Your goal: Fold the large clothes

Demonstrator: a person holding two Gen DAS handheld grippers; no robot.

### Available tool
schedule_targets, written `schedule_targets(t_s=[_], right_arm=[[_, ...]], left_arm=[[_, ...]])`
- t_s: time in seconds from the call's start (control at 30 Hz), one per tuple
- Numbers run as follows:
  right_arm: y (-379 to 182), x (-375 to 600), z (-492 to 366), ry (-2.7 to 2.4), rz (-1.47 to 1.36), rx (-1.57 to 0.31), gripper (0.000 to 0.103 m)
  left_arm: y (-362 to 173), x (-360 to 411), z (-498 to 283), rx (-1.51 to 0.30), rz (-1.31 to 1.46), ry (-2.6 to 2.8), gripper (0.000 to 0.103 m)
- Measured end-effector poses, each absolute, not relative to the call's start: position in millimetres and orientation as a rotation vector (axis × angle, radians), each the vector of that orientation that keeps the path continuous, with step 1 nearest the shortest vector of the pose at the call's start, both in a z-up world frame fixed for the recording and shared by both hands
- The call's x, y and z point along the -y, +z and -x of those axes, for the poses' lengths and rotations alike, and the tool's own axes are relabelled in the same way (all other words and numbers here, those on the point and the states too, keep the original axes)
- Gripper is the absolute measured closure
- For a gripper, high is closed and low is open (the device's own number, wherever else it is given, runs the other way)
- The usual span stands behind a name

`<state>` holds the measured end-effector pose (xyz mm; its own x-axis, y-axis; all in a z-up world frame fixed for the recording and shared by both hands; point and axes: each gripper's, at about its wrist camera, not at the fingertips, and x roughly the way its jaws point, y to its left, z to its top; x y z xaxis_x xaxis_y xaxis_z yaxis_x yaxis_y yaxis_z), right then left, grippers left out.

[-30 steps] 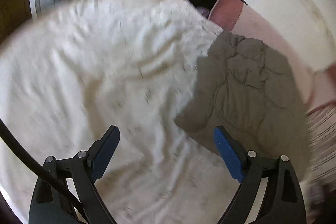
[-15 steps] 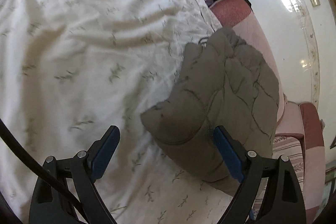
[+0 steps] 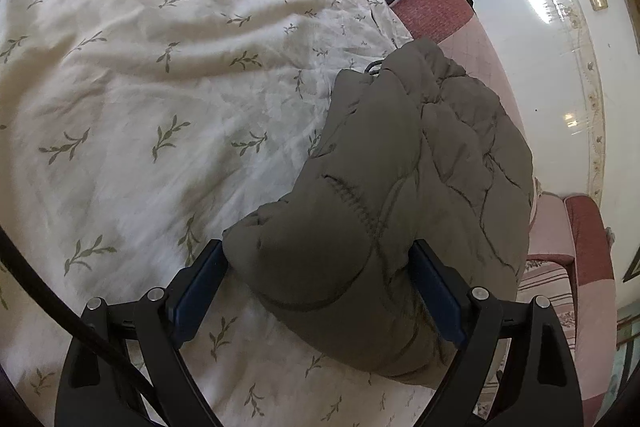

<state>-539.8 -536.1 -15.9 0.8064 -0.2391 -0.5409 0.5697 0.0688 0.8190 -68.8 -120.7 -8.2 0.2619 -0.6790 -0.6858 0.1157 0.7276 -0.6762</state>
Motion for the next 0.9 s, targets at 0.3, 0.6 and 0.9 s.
schedule_targets(t_s=[0.3, 0.6, 0.9], right_arm=[[-33.0, 543.9, 510.8, -0.62, -1.374, -0.294, 0.021], [20.6, 512.5, 481.8, -0.783, -0.924, -0.479, 0.059], [78.7, 453.2, 461.9, -0.844, -0.476, -0.496, 0.067]], left_arm=[[-1.7, 132.6, 69.4, -1.125, 0.468, -0.568, 0.024], [38.8, 163.3, 98.0, -0.888, 0.121, -0.524, 0.059], [83.1, 151.6, 121.3, -0.729, 0.08, -0.534, 0.065]])
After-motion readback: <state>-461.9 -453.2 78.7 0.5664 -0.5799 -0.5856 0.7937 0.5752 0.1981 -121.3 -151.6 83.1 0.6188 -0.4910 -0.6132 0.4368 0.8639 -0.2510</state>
